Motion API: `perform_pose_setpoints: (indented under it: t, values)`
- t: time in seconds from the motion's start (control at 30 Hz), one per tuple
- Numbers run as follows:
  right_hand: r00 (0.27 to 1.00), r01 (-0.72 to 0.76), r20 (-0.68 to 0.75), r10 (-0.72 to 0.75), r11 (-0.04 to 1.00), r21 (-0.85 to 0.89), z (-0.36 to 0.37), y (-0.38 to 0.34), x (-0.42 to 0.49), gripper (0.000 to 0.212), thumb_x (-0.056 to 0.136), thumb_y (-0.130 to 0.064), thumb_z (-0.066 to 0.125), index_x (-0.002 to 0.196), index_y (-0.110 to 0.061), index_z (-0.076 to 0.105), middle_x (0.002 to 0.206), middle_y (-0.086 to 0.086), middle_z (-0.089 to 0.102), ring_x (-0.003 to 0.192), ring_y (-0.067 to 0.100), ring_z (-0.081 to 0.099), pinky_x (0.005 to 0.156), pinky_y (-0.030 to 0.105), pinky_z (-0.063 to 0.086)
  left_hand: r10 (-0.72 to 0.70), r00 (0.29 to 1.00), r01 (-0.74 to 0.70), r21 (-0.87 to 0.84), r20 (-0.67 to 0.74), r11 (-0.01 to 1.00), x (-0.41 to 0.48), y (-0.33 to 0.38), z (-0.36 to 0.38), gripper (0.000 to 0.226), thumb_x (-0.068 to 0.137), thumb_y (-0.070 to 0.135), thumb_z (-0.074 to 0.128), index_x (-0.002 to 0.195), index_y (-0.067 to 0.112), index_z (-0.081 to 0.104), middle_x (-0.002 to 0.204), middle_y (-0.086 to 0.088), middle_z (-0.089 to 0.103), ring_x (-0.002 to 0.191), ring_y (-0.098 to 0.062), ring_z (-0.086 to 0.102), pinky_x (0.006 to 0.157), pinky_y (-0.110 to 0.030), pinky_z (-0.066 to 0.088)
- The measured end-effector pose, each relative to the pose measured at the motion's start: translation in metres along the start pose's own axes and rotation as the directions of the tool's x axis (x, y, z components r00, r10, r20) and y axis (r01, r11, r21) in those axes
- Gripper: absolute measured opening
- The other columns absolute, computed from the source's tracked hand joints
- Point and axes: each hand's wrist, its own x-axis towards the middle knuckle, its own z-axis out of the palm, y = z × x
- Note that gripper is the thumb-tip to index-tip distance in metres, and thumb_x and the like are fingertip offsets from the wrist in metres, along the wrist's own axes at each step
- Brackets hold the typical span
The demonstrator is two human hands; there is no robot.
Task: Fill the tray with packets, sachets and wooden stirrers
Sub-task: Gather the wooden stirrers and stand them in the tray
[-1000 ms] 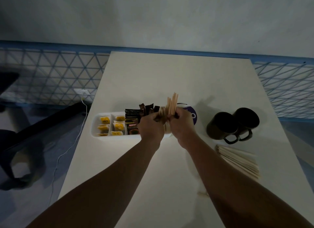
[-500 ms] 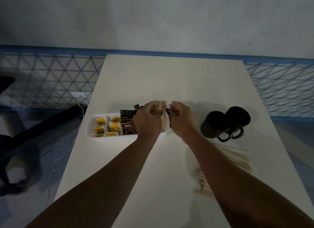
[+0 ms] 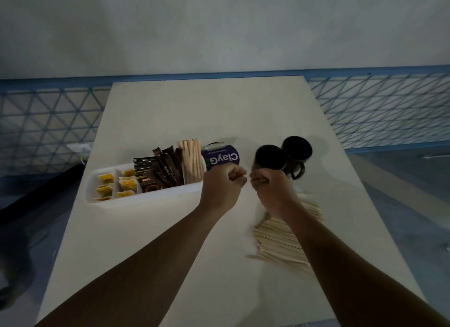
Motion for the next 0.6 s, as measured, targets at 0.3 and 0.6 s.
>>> perform_pose_setpoints:
  t: [0.3,0.6]
  values:
    - [0.998,-0.009,0.049,0.026,0.944,-0.331,-0.058,0.059,-0.021,0.022,0.084,-0.008,0.06,0.092,-0.018,0.078,0.096,0.0,0.076,0.095,0.021,0.067,0.083,0.028,0.05,0.046,0.959,-0.104,0.197,0.28,0.975,-0.026,0.003,0.065,0.017,0.083,0.014,0.07,0.099,0.015,0.075,0.093,0.0,0.075,0.086,-0.012,0.069,0.085,-0.031,0.056]
    - [1.0,0.02,0.017,-0.014,0.894,-0.447,-0.075,0.096,-0.012,0.051,0.085,-0.009,0.063,0.136,-0.016,0.056,0.139,0.002,0.056,0.127,0.023,0.05,0.103,0.036,0.042,0.054,0.889,-0.197,0.274,0.454,0.941,-0.033,0.008,0.102,0.044,0.085,0.013,0.068,0.128,0.018,0.061,0.122,-0.004,0.066,0.114,-0.019,0.061,0.097,-0.03,0.051]
